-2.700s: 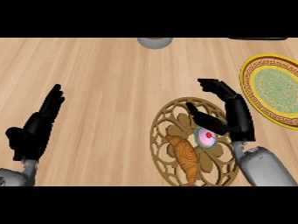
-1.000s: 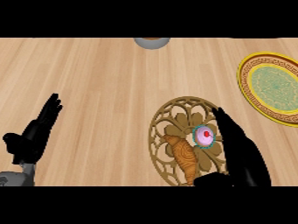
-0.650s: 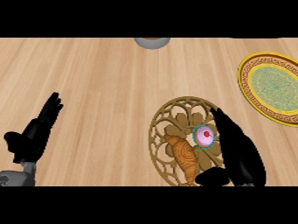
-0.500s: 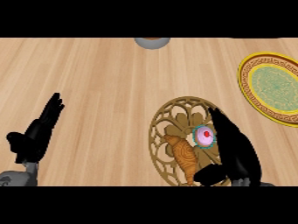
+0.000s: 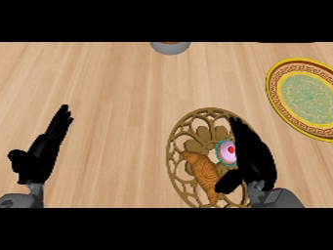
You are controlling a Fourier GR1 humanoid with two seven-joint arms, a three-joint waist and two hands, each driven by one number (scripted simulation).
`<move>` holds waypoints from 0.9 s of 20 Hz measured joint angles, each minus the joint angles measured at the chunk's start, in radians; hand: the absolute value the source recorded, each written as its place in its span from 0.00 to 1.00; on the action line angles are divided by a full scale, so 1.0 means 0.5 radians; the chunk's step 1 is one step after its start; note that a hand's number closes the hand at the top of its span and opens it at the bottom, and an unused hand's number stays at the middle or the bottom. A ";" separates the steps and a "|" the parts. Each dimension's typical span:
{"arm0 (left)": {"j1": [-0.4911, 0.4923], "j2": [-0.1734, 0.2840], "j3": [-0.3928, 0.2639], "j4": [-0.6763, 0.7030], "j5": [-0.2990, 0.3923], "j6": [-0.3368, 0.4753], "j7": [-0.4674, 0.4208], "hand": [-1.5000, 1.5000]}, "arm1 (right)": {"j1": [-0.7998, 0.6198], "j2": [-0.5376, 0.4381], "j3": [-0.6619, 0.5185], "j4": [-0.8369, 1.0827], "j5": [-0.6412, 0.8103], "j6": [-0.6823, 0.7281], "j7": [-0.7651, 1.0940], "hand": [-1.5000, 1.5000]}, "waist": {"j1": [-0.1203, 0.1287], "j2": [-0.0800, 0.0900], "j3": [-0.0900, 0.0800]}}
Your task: Pick the cupcake from the placemat and place it in the plate
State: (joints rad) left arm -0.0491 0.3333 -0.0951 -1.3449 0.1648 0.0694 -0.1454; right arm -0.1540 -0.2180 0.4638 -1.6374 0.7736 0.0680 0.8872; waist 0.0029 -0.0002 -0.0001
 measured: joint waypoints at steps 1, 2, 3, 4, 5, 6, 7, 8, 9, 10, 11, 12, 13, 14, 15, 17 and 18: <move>-0.011 -0.021 0.007 0.017 -0.025 0.005 -0.006 0.50 | 0.007 0.018 -0.011 0.027 0.022 -0.004 -0.019 0.00 | -0.001 -0.001 -0.001; 0.006 -0.015 0.025 -0.018 -0.029 -0.009 0.021 0.50 | 0.014 0.029 -0.025 0.032 0.040 0.008 -0.023 0.00 | -0.002 -0.002 -0.001; 0.011 -0.028 0.035 -0.039 -0.043 -0.015 0.039 0.50 | 0.015 0.034 -0.052 0.040 0.047 0.032 -0.046 0.00 | -0.002 -0.002 -0.001; -0.014 -0.023 0.066 -0.014 -0.046 -0.039 0.039 0.50 | 0.025 0.047 -0.062 0.039 0.056 0.041 -0.062 1.00 | -0.003 -0.002 -0.002; -0.006 -0.025 0.073 -0.011 -0.056 -0.050 0.028 0.50 | 0.015 0.059 -0.082 0.078 0.035 0.051 -0.105 1.00 | -0.003 -0.003 -0.002; -0.018 -0.033 0.080 0.005 -0.058 -0.056 0.032 0.50 | 0.009 0.054 -0.097 0.117 0.009 0.066 -0.169 1.00 | -0.003 -0.004 -0.003; -0.015 -0.027 0.094 -0.003 -0.051 -0.078 0.035 0.50 | 0.005 0.075 -0.082 0.139 0.017 0.071 -0.195 1.00 | -0.003 -0.005 -0.004; -0.021 -0.036 0.103 0.000 -0.061 -0.079 0.037 0.50 | -0.023 0.079 -0.104 0.182 0.004 0.093 -0.239 1.00 | -0.003 -0.005 -0.004; -0.013 -0.036 0.111 -0.010 -0.066 -0.094 0.039 0.50 | -0.036 0.071 -0.135 0.221 -0.008 0.103 -0.303 1.00 | -0.003 -0.006 -0.005; -0.003 -0.060 0.107 -0.028 -0.088 -0.079 0.052 0.50 | -0.030 0.080 -0.138 0.229 0.003 0.108 -0.332 1.00 | -0.004 -0.007 -0.006; 0.004 -0.063 0.123 -0.020 -0.089 -0.101 0.046 0.50 | -0.021 0.086 -0.143 0.237 0.020 0.106 -0.366 1.00 | -0.004 -0.009 -0.007; -0.005 -0.079 0.129 0.015 -0.108 -0.104 0.017 0.50 | -0.024 0.093 -0.153 0.263 0.026 0.100 -0.409 1.00 | -0.005 -0.010 -0.008; -0.008 -0.086 0.141 0.024 -0.120 -0.109 0.012 0.50 | -0.044 0.093 -0.180 0.293 0.029 0.106 -0.455 1.00 | -0.005 -0.010 -0.009; 0.015 -0.098 0.142 -0.014 -0.129 -0.109 0.025 0.50 | -0.056 0.108 -0.189 0.317 0.048 0.101 -0.480 1.00 | -0.005 -0.010 -0.009; 0.010 -0.107 0.150 -0.026 -0.134 -0.115 0.039 0.50 | -0.061 0.109 -0.206 0.341 0.065 0.087 -0.525 1.00 | -0.005 -0.011 -0.009; 0.020 -0.116 0.156 -0.030 -0.145 -0.097 0.040 0.50 | 0.025 -0.048 -0.325 0.318 -0.006 0.058 -0.709 1.00 | -0.017 -0.012 -0.006; 0.039 -0.117 0.161 -0.029 -0.145 -0.095 0.026 0.50 | 0.078 -0.157 -0.417 0.324 -0.060 0.052 -0.810 1.00 | -0.034 -0.011 -0.004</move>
State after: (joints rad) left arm -0.0294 0.2748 -0.0145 -1.3596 0.0921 0.0219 -0.1323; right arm -0.1148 -0.2967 0.2552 -1.4753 0.7436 0.0940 0.4823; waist -0.0138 -0.0058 -0.0020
